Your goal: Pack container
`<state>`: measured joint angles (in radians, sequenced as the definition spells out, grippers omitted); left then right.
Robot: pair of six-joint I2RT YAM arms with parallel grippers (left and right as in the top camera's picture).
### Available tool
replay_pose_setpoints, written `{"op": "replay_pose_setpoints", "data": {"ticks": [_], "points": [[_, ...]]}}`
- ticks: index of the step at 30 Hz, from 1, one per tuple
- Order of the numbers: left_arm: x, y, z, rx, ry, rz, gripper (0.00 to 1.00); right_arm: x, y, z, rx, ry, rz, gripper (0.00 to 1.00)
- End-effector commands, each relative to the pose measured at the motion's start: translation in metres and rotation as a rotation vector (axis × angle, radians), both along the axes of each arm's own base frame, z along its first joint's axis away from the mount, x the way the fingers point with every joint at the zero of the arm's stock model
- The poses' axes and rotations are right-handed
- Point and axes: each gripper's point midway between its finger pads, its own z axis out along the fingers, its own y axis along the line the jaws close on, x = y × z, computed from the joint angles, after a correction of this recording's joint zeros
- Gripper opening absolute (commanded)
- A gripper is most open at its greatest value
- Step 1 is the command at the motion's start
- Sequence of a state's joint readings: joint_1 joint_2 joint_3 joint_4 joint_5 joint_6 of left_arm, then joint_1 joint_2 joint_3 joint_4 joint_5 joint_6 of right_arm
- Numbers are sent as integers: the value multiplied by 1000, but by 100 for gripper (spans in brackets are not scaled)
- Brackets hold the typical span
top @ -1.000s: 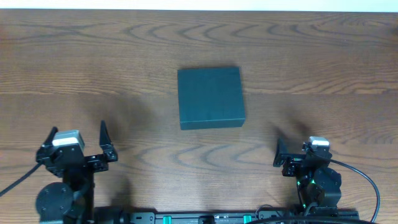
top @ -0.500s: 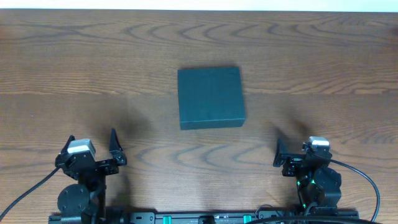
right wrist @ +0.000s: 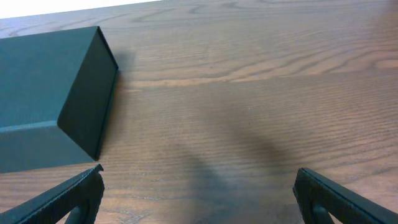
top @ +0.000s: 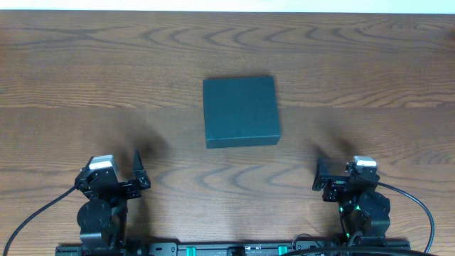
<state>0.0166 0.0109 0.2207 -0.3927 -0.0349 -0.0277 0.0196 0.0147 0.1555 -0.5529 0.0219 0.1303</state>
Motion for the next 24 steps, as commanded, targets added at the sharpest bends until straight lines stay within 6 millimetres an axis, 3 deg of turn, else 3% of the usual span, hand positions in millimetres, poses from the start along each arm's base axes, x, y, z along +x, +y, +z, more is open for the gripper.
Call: {"op": "replay_pose_setpoints", "data": {"ticks": [1,24], "points": [[4,-1,-7,-12,-8,-1,98,0,-2,-2,12,-3,-16,99],[9,0,-37,2,31,0,98,0,-2,-2,12,-3,-16,99]]}}
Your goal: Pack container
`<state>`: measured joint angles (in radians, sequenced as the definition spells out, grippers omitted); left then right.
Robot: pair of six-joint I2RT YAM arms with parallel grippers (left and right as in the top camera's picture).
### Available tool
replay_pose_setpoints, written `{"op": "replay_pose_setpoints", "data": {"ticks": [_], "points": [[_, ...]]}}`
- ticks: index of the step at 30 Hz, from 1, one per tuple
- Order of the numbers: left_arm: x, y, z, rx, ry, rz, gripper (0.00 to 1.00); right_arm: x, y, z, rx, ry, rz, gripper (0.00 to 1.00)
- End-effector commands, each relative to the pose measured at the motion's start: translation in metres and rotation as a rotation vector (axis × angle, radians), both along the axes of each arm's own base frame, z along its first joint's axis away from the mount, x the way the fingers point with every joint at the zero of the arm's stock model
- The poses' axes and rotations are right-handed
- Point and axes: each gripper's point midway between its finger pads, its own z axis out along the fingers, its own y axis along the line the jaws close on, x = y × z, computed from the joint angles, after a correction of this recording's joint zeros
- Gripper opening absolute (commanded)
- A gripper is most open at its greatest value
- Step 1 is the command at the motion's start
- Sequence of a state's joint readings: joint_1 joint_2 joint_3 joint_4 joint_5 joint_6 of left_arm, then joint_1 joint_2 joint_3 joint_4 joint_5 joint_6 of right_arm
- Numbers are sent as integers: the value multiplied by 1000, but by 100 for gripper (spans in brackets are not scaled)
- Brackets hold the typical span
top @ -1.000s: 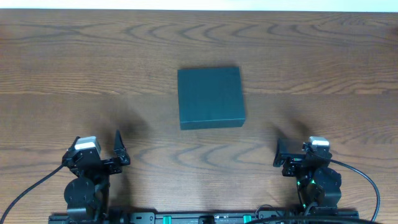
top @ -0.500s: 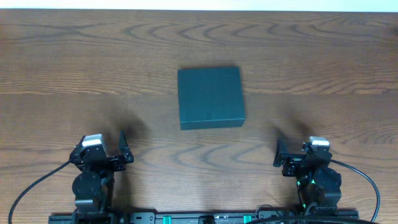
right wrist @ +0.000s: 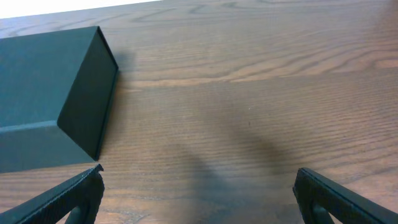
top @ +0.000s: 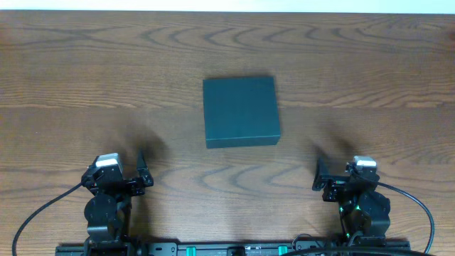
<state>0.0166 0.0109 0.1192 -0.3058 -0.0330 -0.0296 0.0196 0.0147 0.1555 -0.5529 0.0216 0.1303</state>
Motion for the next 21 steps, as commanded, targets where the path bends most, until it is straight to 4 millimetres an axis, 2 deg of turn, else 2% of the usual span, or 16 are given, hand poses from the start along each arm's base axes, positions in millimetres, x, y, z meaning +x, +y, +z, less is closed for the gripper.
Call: {"op": "replay_pose_setpoints", "data": {"ticks": [1,9,21], "points": [[0,0,-10,5,17,1,98,0,-2,-2,12,-3,-17,99],[0,0,-13,10,32,-1,98,0,-2,-2,12,-3,-17,99],[-1,0,-43,7,174,-2,98,0,-2,-2,12,-3,-17,99]]}}
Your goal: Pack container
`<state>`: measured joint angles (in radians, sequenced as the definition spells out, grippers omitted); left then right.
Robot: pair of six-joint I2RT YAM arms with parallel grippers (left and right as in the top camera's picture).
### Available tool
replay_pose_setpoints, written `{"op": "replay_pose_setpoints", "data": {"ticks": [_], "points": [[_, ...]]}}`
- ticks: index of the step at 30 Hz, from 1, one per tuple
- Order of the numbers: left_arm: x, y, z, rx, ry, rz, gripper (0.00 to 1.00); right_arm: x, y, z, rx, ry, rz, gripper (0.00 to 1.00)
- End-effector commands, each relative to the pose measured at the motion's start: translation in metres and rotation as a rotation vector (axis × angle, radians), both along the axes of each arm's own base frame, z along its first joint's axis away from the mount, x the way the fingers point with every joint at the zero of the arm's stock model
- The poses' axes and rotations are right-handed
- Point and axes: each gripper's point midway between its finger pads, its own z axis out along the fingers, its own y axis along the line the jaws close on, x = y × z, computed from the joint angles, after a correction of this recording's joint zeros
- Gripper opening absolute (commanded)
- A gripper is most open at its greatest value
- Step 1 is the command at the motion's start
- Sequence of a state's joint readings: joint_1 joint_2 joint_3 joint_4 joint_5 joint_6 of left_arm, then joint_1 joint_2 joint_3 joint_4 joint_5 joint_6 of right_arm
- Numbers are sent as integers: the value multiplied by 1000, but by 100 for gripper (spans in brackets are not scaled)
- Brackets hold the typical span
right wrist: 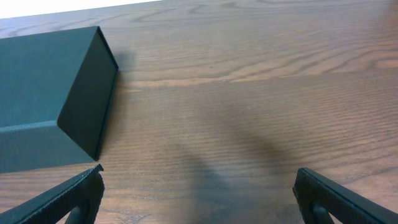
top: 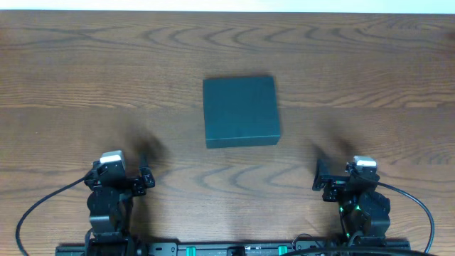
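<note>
A closed dark teal box [top: 240, 112] lies flat in the middle of the wooden table. In the right wrist view the box [right wrist: 43, 93] sits to the upper left, apart from the fingers. My right gripper [right wrist: 198, 196] is open with only bare wood between its fingers [right wrist: 74, 196]; overhead it rests at the front right [top: 318, 179]. My left gripper [top: 144, 178] is folded back at the front left, well short of the box, and its jaws are too small to read.
The wooden table [top: 355, 71] stretches around the box on all sides. Black cables run from both arm bases [top: 106, 213] along the front edge. The table's far edge shows at the top of the overhead view.
The left arm has shifted slightly right and drawn in, so its finger shows shorter overhead. The right arm and the box have not moved.
The box lay shut at the table's middle throughout. The left arm stood at the front left with one finger sticking forward, then a little further right, and now tucked in closer. The right gripper stayed open and still.
</note>
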<state>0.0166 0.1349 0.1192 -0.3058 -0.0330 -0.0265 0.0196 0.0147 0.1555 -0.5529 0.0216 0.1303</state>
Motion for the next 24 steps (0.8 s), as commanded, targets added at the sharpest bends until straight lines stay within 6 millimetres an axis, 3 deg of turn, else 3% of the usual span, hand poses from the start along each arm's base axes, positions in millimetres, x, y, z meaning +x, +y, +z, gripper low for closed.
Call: {"op": "replay_pose_setpoints", "data": {"ticks": [1,9,24], "points": [[-2,0,-19,6,59,-1,98,0,-2,-2,12,-3,-17,99],[-3,0,-29,6,109,-2,98,0,-2,-2,12,-2,-17,99],[-4,0,-30,6,112,-2,98,0,-2,-2,12,-2,-17,99]]}}
